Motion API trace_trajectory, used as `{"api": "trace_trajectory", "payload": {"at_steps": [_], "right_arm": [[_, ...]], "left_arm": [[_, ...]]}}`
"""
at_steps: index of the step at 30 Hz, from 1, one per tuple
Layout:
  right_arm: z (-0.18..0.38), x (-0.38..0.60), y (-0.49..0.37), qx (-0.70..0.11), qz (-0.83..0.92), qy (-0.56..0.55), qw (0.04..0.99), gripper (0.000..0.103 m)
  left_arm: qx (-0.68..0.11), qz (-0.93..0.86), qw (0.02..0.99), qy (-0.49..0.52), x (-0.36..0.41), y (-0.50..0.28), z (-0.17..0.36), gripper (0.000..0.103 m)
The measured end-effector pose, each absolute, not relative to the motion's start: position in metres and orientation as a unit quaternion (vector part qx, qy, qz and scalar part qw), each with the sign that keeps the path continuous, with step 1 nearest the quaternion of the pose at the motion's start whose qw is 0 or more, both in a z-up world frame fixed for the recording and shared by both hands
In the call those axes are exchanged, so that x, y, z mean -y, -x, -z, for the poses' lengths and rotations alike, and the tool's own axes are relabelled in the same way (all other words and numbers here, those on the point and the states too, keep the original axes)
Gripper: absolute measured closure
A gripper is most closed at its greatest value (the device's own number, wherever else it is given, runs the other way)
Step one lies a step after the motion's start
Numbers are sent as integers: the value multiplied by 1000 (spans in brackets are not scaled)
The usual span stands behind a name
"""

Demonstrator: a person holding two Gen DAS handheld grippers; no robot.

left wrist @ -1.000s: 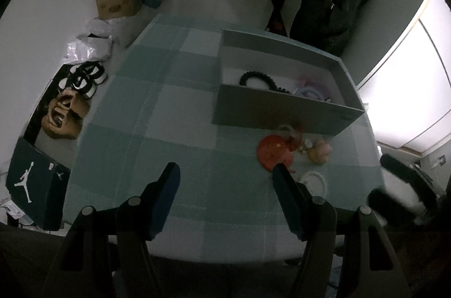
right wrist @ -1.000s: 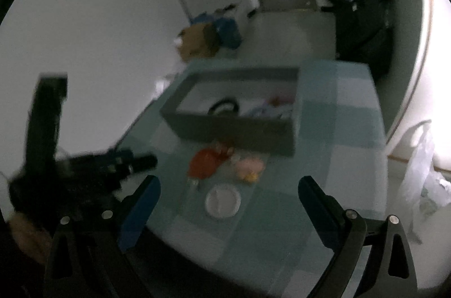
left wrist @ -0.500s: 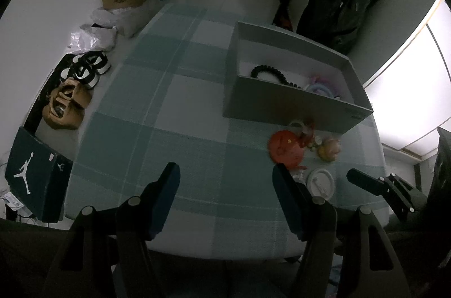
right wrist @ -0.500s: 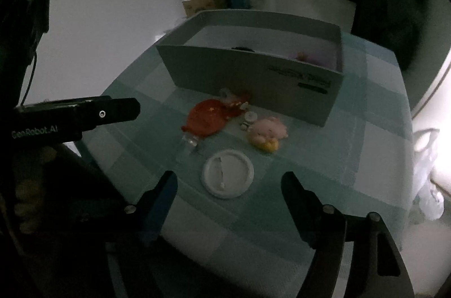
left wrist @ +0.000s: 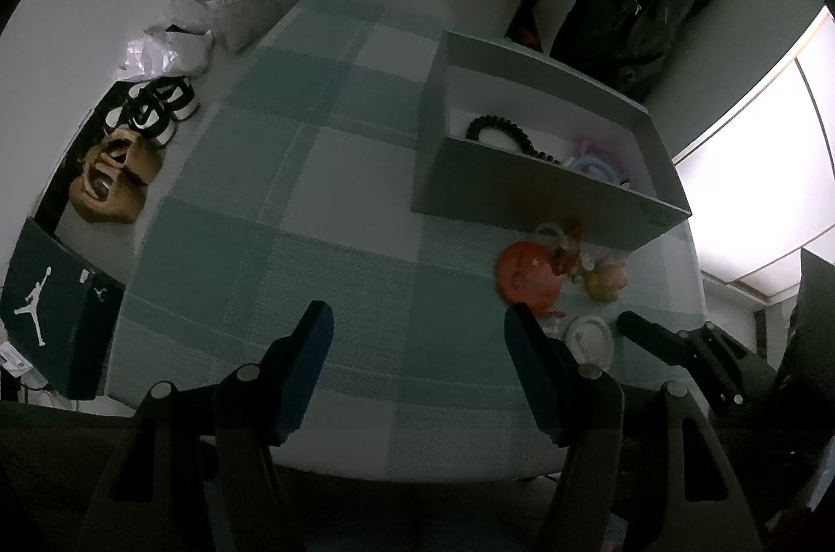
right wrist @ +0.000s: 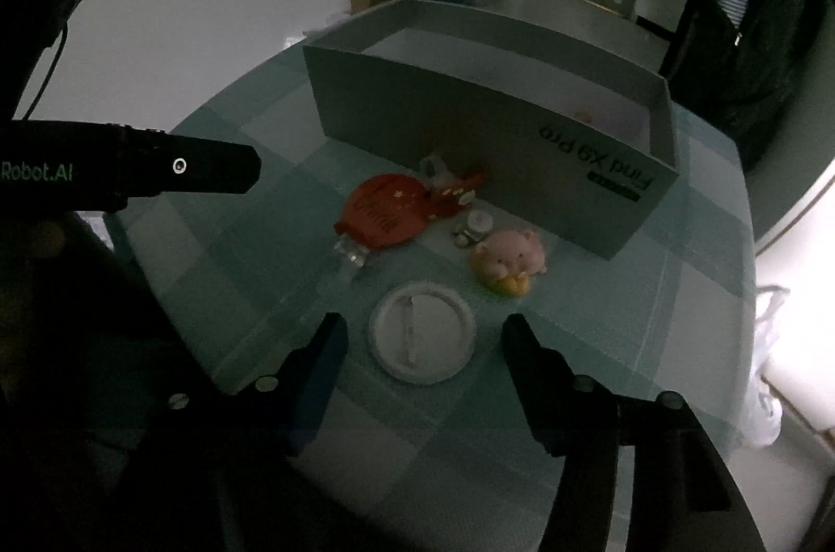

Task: Organize jewelry
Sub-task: 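Move the right tool to the white round lid and grasp it, then lift the white lid with the right tool while the left tool grasps the clear jar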

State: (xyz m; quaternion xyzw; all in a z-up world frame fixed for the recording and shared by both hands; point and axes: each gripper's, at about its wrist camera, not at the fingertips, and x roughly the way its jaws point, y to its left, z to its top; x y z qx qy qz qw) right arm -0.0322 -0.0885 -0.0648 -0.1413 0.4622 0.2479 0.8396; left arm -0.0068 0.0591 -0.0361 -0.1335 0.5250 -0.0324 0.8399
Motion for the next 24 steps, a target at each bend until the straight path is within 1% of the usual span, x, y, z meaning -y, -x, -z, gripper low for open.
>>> {"api": "trace_trajectory", "payload": {"at_steps": [2,5,11,18,24], "right_arm": [[65,89,32,-462,-246,141,840,46],[65,90,31,-460,-244,144,842,61],[64,89,31,-468,-244,130,839,62],[54,112,25,-478,-236,56,844,62],[39,137,25,-461,-209,-5,863,62]], "left_arm": [[-524,35,840,136,-60,7,35,39],[-525,42,837,148,-61,6,36,39],[-531,50,832,150,-58,4,39,39],[-538,69,829,140,-53,4,42,39],[-536,111,825,141,-40,5,42,39]]}}
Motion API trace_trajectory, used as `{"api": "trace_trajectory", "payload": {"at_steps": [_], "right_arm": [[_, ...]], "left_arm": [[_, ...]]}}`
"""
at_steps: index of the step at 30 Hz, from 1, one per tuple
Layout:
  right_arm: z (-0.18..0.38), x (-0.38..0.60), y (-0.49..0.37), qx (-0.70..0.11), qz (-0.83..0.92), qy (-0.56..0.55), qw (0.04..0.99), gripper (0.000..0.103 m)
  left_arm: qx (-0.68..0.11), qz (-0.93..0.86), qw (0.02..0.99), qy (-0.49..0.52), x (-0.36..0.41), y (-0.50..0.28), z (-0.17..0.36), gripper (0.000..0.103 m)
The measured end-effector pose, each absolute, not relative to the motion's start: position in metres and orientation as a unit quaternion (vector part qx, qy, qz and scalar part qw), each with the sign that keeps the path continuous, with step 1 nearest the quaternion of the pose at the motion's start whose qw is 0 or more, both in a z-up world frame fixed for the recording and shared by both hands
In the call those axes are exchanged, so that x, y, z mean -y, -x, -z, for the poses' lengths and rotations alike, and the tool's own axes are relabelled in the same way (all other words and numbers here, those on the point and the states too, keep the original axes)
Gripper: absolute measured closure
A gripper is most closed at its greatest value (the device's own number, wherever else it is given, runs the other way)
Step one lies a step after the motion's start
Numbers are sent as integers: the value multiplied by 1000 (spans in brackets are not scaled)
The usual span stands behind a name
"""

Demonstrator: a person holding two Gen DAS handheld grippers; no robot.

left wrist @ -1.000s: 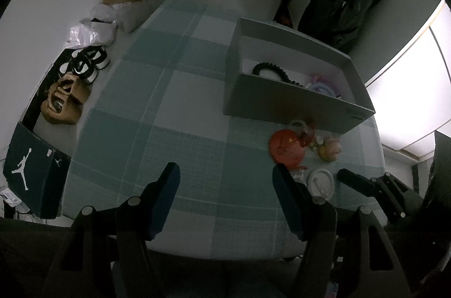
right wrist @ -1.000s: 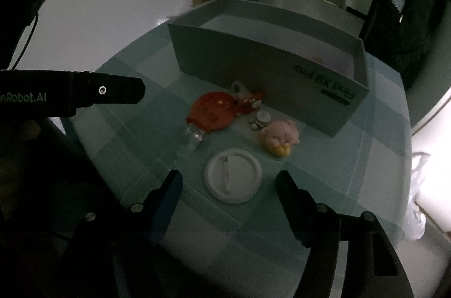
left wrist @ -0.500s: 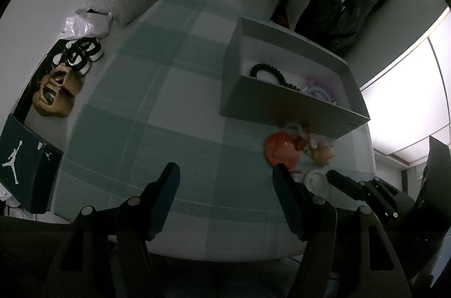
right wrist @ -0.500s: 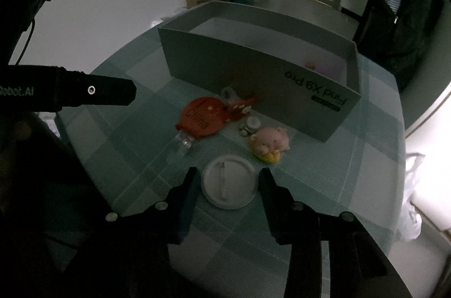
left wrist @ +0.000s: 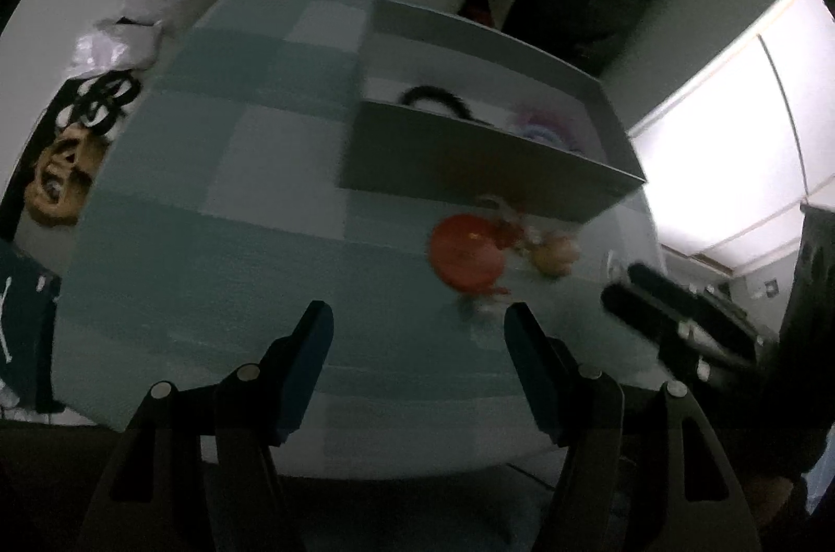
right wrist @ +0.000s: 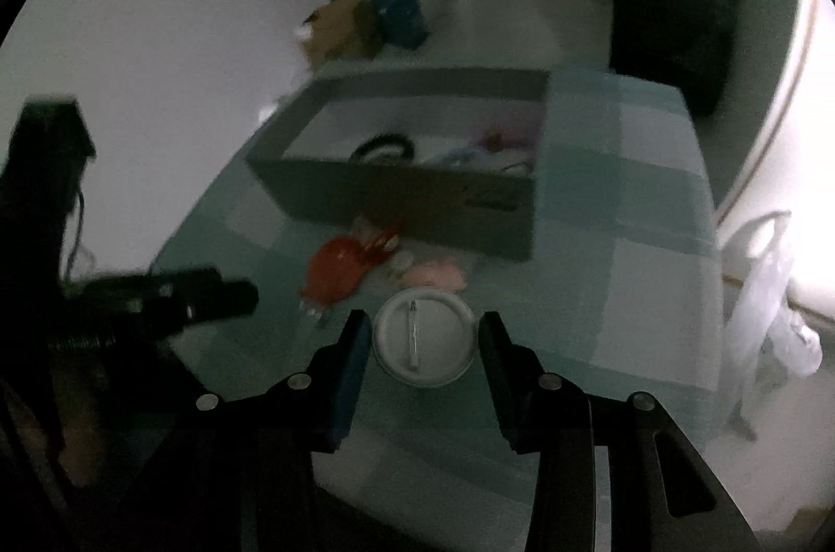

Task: Organize jewelry
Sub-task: 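Lift the white lid with the right tool while the left tool grasps the clear jar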

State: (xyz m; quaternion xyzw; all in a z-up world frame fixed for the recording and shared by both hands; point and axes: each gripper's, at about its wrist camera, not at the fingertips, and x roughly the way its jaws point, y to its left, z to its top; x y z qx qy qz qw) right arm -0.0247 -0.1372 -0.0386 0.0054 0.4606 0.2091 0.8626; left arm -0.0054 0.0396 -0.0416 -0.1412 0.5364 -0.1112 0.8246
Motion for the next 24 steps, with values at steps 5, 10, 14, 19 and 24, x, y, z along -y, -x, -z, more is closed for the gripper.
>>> {"api": "trace_trajectory", "payload": {"at_steps": [5,10,14,19,24], "right_arm": [[21,150,18,-436,-189,-33,879,62],[11,162,19,-423,-188,-40,886,62],[10,170,19,-425,-186,-55,884,62],[5,177,20,-419,-189,-64,886,61],[4,180,21,-417,-188,-71,886,61]], "left_arm": [[-540,137,822,120,-19,6,42,40],[-542,134,822,111,-8,3,45,40],[-544,130,823,99,-3,4,48,42],[-556,135,815,92,1,2,54,73],[-557,135,815,87,2,4,56,88]]}}
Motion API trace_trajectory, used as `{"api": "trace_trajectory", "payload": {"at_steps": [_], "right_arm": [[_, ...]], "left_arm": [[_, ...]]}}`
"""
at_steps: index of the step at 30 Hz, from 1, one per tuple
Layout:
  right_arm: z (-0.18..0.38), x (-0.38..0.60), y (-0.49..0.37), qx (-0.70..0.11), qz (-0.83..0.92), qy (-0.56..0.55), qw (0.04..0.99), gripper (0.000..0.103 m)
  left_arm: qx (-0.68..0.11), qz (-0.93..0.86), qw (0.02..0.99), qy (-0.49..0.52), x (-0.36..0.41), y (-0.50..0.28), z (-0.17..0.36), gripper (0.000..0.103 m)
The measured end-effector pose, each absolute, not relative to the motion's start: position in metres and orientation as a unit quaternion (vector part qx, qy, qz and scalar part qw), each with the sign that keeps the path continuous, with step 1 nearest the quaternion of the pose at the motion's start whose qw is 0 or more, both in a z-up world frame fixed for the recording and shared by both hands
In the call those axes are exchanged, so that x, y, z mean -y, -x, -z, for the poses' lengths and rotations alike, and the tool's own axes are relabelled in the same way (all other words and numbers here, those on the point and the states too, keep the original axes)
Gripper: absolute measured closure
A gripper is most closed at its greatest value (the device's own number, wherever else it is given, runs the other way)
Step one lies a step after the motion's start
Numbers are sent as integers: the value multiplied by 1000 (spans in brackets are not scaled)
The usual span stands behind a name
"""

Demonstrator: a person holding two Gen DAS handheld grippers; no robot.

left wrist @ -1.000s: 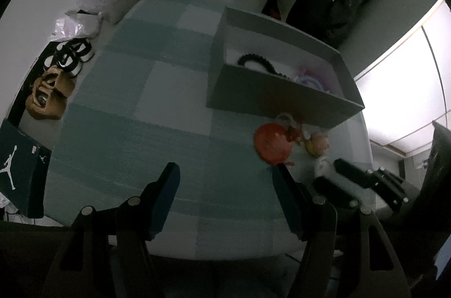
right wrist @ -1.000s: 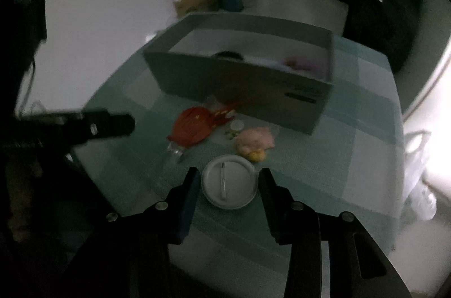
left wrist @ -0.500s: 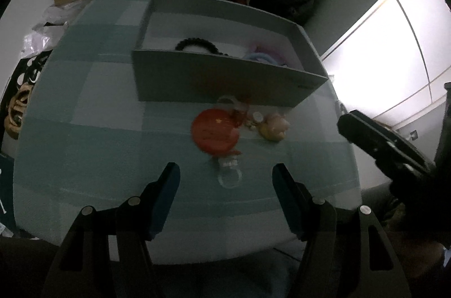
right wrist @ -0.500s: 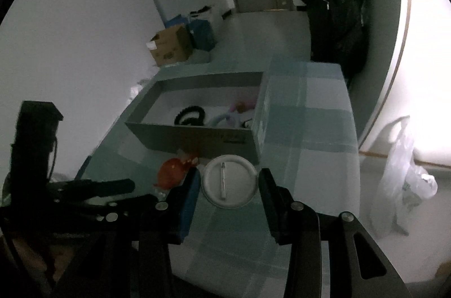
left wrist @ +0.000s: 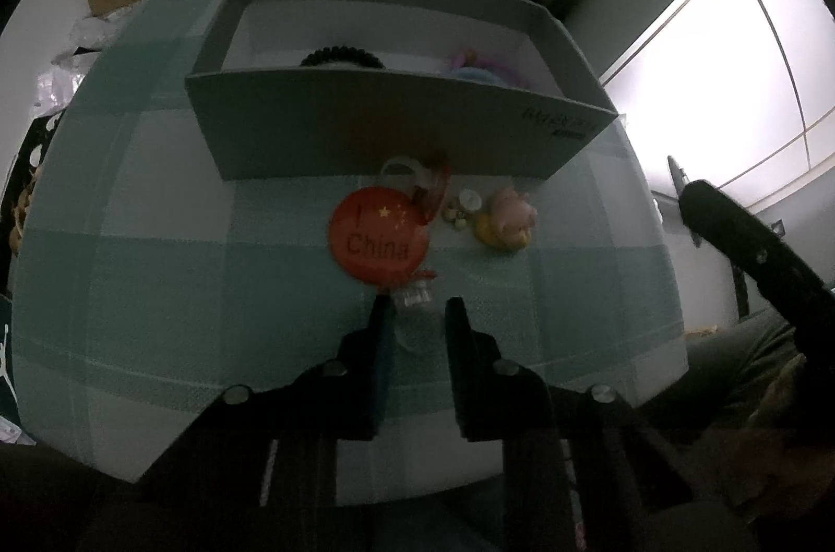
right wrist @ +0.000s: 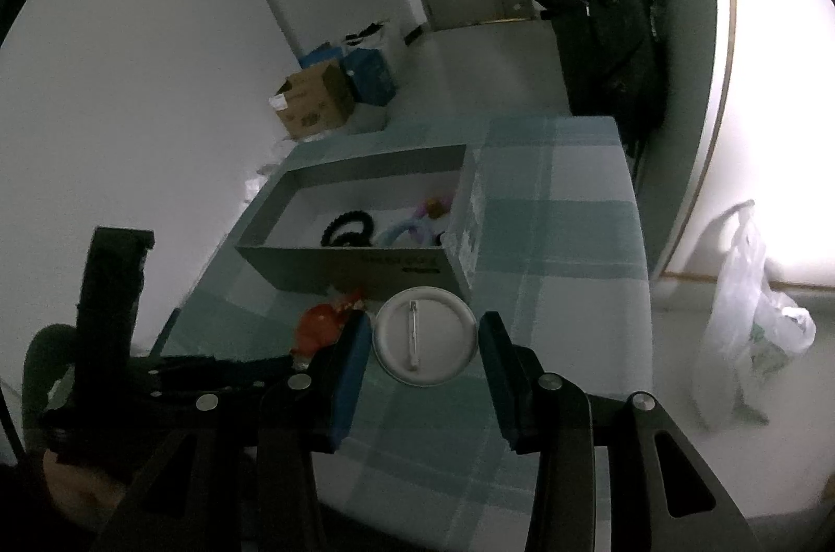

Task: Organize jewelry
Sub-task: 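Lift the white lid with the right tool while the left tool grasps the clear jar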

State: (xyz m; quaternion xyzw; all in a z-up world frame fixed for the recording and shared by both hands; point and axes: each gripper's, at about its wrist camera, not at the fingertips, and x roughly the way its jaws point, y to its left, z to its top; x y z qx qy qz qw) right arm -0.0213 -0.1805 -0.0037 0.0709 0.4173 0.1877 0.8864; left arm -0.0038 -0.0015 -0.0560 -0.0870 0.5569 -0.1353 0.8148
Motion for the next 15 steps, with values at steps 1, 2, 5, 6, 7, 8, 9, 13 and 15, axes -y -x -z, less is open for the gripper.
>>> {"api": "trace_trajectory", "payload": {"at_steps": [1,2,5,6,7,8,9,13,15], "right_arm": [[3,181,21,-417,-187,-72,887,61],[3,182,21,-416,-187,-74,887,61],[3,183,21,-416,-183,-75,888,61],[3,183,21,-416,-181,-76,888,61],[3,184,21,-416,-179,-76,888,61],[3,184,21,-417,-179,-77,888,61],[3,184,20,-417,-179,-79,888,61],[1,182,19,-416,-181,-80,888,61],[1,179,18,-415,-183,-81,887,61]], "left_arm": [[-558,135,814,86,1,5,56,88],[-558,137,814,87,1,5,56,88],[-557,143,814,86,1,8,54,88],[-551,143,817,85,1,8,51,88],[-548,144,820,86,0,10,49,88],[-545,146,821,88,-1,12,46,88],[-540,149,823,91,-3,13,43,88],[-522,152,834,93,-12,16,32,88],[-516,153,837,98,-13,17,29,88]]}}
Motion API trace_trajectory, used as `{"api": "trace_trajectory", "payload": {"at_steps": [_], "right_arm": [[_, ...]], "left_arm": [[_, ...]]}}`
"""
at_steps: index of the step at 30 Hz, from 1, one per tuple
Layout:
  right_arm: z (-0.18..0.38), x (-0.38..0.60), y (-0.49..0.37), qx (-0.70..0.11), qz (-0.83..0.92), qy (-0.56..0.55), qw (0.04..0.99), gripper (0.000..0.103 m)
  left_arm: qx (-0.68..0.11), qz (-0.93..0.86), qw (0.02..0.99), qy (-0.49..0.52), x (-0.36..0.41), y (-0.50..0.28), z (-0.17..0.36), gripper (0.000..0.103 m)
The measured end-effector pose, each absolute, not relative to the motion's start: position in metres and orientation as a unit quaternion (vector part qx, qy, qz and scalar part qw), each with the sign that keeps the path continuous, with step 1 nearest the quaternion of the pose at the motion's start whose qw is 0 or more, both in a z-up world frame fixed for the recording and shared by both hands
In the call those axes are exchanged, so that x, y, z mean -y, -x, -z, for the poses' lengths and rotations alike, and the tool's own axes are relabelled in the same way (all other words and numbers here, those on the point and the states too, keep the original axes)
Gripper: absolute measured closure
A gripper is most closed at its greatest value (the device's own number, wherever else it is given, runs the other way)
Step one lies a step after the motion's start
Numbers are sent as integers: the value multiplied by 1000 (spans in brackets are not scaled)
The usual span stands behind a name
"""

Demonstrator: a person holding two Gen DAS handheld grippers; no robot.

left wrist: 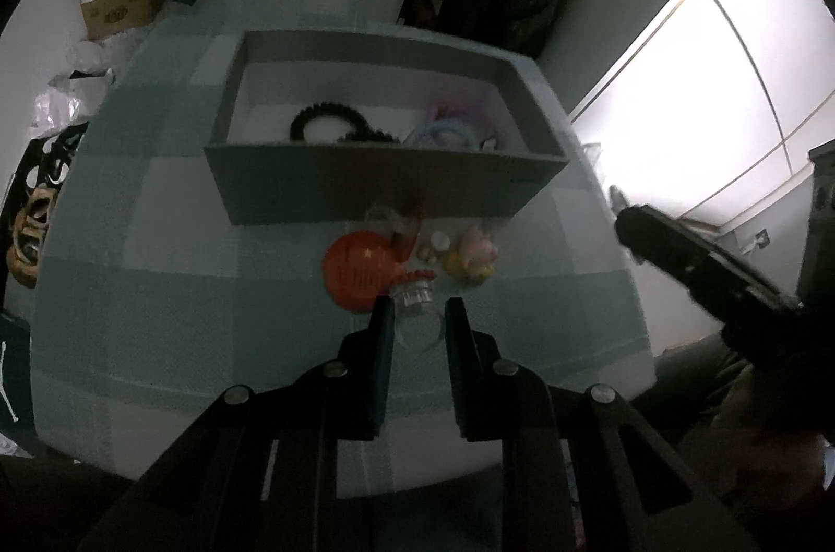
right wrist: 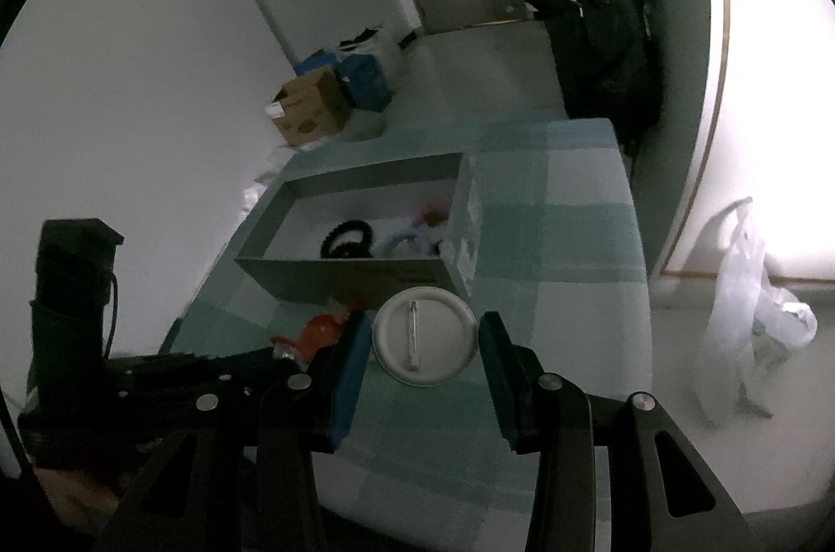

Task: Organize jewelry
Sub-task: 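Lift the white lid with the right tool while the left tool grasps the clear jar, then carry the lid with the right tool while the left tool carries the jar into the box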

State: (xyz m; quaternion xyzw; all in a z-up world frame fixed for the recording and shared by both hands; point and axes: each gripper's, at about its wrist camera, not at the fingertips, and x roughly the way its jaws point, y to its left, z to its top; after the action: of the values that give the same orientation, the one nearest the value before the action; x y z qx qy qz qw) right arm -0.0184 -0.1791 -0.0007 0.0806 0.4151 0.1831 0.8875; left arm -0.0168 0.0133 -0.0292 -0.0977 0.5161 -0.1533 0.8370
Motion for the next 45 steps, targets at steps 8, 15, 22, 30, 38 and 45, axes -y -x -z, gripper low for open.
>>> {"api": "trace_trajectory", "payload": {"at_steps": [8,15,22,30,38,45], "right_arm": [[-6,167,11,-409,-197,-86,887,61],[-15,159,-3,-399,-208,-99,887,61],[-16,150,-18,-402,-221,-115,881,61],[-14,139,-42,-408,-237,-119,874,61],[-8,138,-64,-418,-242,-147,863,61],[-5,137,-77,-419,-247,-157,860,61]], "left_arm": [[-496,163,846,111,-14,15,11,88],[-481,168,851,129,-16,-1,0,88],[-465,187,857,117,-13,-16,-9,88],[-459,193,855,149,-24,-41,-13,88],[-479,186,840,174,-30,-69,-1,88],[-493,185,831,179,-27,-86,8,88]]}}
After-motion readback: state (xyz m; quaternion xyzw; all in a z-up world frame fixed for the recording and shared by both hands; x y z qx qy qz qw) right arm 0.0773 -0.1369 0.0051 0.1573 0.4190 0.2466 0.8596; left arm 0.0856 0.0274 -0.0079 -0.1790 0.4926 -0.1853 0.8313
